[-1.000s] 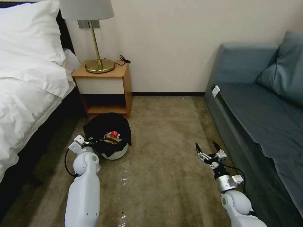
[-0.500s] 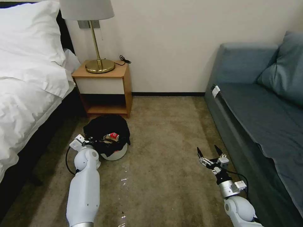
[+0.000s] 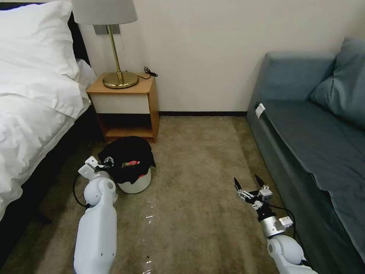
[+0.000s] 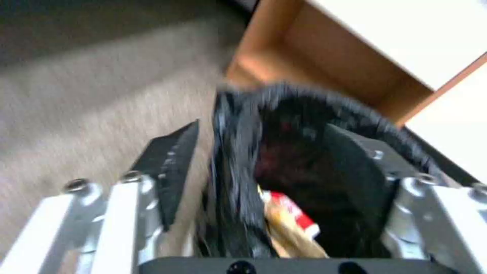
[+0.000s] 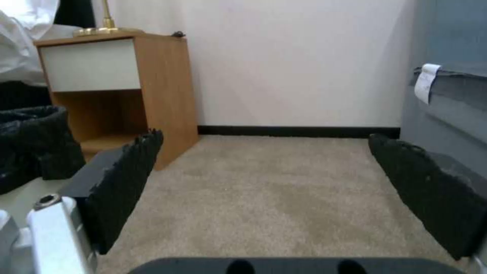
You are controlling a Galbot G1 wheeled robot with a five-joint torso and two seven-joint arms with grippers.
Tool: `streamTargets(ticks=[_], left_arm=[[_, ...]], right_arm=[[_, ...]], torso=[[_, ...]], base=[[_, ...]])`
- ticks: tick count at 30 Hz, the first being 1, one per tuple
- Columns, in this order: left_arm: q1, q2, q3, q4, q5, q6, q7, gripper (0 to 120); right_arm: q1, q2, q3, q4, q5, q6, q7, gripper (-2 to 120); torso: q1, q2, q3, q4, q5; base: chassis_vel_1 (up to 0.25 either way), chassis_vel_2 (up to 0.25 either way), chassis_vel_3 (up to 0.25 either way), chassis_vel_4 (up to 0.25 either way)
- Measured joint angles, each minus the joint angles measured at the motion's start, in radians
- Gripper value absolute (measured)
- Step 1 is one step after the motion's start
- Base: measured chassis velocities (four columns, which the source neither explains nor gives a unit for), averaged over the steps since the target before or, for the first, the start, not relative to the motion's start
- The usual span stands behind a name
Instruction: Pick up the trash bin, then pick up the garbage on the floor and place it into the trash bin.
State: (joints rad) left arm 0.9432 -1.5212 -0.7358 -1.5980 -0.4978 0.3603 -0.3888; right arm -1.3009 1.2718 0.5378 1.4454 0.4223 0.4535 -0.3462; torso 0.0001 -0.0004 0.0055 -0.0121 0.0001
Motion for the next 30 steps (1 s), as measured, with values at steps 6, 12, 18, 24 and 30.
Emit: streamTargets(ticks=[6, 12, 18, 24, 30], left_arm=[[0.088, 0.018, 0.026, -0.156, 0.076, 0.018, 0.052, 97], [0.185, 0.054, 0.043, -0.283, 0.166, 0.016, 0.145, 100], [0.250, 0.093, 0.039, -0.321, 0.268, 0.004, 0.286, 99], [0.279, 0.106, 0.015, -0.321, 0.372, -0.064, 0.416, 99], [0.281, 0.104, 0.010, -0.293, 0.402, -0.135, 0.488, 98]], right_arm=[[-0.002, 0.005, 0.008, 0.006, -0.003, 0.009, 0.012, 100], [0.010, 0.023, 0.008, 0.039, -0.035, 0.011, 0.177, 100], [0.006, 0.026, 0.018, 0.093, -0.094, -0.078, 0.305, 100], [-0.011, 0.034, 0.044, 0.178, -0.132, -0.181, 0.417, 100], [-0.030, 0.040, 0.089, 0.214, -0.132, -0.213, 0.426, 100]], torso=[[0.000, 0.000, 0.000, 0.0000, -0.0003], [0.000, 0.000, 0.000, 0.0001, -0.0006], [0.000, 0.000, 0.000, 0.0002, -0.0007], [0.000, 0.000, 0.000, -0.0002, -0.0003], [0.000, 0.000, 0.000, -0.0001, -0.0002]], base=[[0.000, 0.000, 0.000, 0.000], [0.000, 0.000, 0.000, 0.000], [0.000, 0.000, 0.000, 0.000], [0.000, 0.000, 0.000, 0.000], [0.000, 0.000, 0.000, 0.000]])
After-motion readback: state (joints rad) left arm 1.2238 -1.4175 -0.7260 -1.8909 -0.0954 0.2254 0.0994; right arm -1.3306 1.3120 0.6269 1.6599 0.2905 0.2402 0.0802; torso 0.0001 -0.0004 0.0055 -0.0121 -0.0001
